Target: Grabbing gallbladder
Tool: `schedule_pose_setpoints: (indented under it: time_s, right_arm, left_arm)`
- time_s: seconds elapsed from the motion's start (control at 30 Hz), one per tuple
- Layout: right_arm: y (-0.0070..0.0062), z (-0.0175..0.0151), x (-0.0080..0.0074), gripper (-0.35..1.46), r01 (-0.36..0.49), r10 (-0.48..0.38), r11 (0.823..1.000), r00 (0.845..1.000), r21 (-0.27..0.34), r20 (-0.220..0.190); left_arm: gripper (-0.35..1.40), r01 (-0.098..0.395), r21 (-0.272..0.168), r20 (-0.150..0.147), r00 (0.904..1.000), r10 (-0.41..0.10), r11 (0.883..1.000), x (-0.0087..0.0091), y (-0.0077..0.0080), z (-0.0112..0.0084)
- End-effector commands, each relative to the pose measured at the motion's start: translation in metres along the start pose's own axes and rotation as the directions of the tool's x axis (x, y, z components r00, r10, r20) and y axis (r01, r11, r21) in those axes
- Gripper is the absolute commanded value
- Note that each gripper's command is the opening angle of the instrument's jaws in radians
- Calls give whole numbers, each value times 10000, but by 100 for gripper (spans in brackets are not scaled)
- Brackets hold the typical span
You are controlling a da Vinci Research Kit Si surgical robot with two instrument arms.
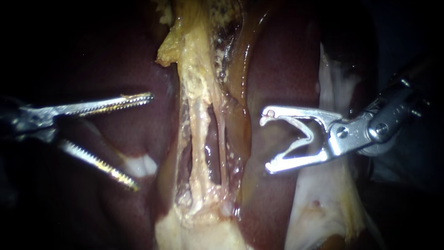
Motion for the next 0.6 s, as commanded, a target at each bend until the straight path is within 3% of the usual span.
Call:
schedule_pose_setpoints:
  time_s: [0.03,0.13,0.17,0.27,0.4,0.43,0.5,0.6]
  right_arm:
    - [0,0,0,60,0,0,10000,10000,0,-1]
    - [-1,0,0,60,3,-3,10000,10000,7,-4]
    - [-1,0,0,60,3,-3,10000,10000,9,-5]
    - [-1,-1,0,60,3,-3,10000,10000,11,-6]
    - [-1,0,0,60,4,-4,10000,10000,8,-4]
    - [-1,0,0,60,5,-5,10000,10000,7,-4]
    - [-2,1,0,60,8,-8,10000,10000,10,-6]
    - [-3,1,1,60,9,-9,10000,10000,16,-9]
  left_arm:
    - [106,69,-124,-35,10000,-69,9999,-1,1,-1]
    - [103,1204,-900,-148,9924,-1222,9886,-5,4,-6]
    - [103,1737,-1301,-143,9841,-1770,9762,-6,6,-7]
    - [98,2767,-1810,-13,9595,-2816,9437,-10,11,-9]
    - [93,4161,-2488,333,9062,-4216,8746,-16,26,-5]
    - [93,4288,-2559,376,9000,-4343,8664,-17,29,-4]
    - [93,4733,-2810,542,8764,-4786,8349,-18,42,-1]
    - [91,5253,-2992,753,8452,-5290,7966,-16,58,3]
